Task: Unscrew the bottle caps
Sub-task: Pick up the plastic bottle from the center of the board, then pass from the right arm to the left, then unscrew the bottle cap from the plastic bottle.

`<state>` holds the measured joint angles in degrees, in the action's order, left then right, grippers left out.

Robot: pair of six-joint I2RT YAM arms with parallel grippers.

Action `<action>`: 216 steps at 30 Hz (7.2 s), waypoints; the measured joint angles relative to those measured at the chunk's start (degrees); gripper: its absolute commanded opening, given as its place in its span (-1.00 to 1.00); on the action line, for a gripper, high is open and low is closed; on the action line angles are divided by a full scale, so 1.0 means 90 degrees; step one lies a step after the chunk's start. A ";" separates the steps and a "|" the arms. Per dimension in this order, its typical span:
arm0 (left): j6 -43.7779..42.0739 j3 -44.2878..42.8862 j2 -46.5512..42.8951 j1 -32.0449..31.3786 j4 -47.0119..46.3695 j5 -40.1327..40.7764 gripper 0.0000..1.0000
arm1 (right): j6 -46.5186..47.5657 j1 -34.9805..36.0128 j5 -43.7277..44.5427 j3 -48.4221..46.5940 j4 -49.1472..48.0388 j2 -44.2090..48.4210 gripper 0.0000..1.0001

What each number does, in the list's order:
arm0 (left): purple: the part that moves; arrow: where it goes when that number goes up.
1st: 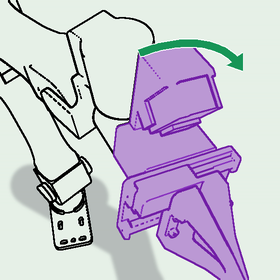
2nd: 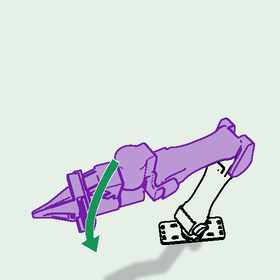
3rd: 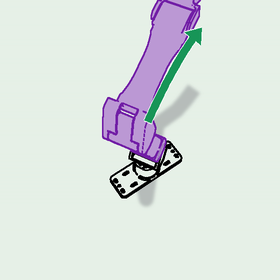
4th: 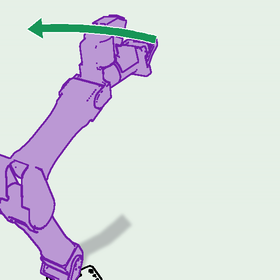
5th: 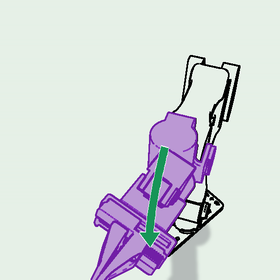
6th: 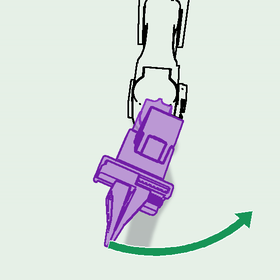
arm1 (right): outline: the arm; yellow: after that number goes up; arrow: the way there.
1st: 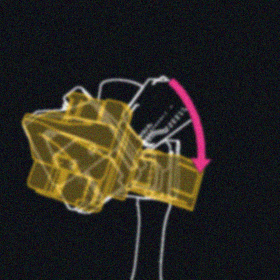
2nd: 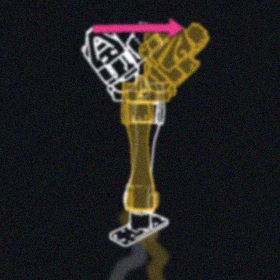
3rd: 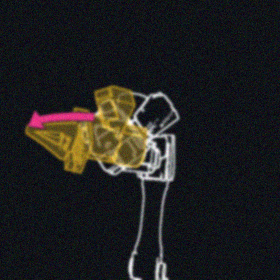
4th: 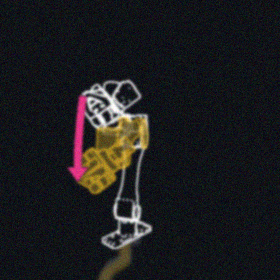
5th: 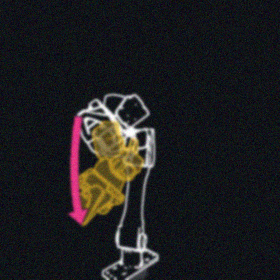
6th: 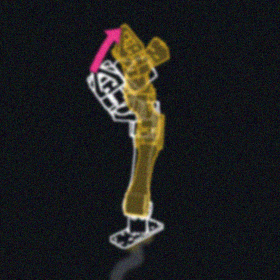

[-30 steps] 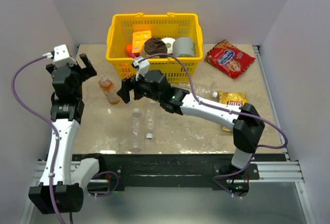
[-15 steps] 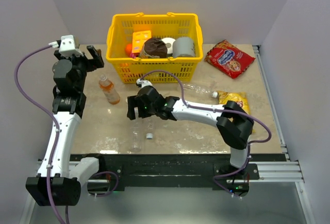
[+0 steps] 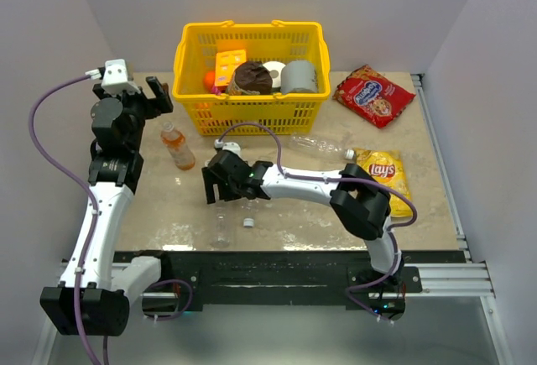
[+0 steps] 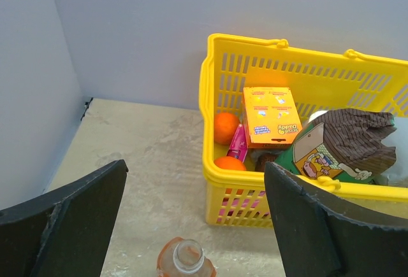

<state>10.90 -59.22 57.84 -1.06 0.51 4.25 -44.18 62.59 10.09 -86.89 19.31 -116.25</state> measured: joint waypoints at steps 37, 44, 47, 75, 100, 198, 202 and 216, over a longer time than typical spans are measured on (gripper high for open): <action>-0.0211 -0.1761 0.1207 -0.2358 -0.0061 -0.2494 0.80 | 0.1333 -0.2084 -0.0814 0.1751 -0.2038 0.3893 -0.24; 0.0464 -0.1161 0.1382 -0.2397 -0.0884 -0.4413 0.86 | 0.1632 -0.2970 -0.1314 0.1802 -0.3065 0.4007 -0.26; 0.0738 -0.0816 0.1389 -0.2399 -0.1226 -0.4971 0.88 | 0.1685 -0.3140 -0.1413 0.2045 -0.3575 0.4078 -0.26; 0.2171 -0.0362 0.2552 -0.2839 -0.2188 -0.5955 0.76 | 0.1766 -0.3203 -0.2239 0.3781 -0.7121 0.4527 -0.28; 0.1173 -0.0294 0.2657 -0.3189 -0.1202 -0.4716 -0.18 | 0.2001 -0.3079 -0.1389 0.3674 -0.5911 0.4697 0.74; -0.0192 -0.0410 0.2759 -0.3990 -0.0182 -0.3364 -0.23 | 0.0981 -0.4306 -0.3619 0.2161 -0.3786 0.4197 -1.00; -0.0177 -0.0408 0.2759 -0.3844 -0.0255 -0.3723 -0.27 | 0.0962 -0.4369 -0.3976 0.2161 -0.4051 0.4116 -1.00; 0.0146 -0.0299 0.2754 -0.3281 -0.0899 -0.5918 -0.37 | 0.0692 -0.4595 -0.5819 0.2161 -0.5384 0.3915 -1.00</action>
<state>12.21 -61.91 82.63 -30.59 -7.57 -49.01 -37.95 21.23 -42.28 -67.44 -29.15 -81.01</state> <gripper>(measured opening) 0.573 0.361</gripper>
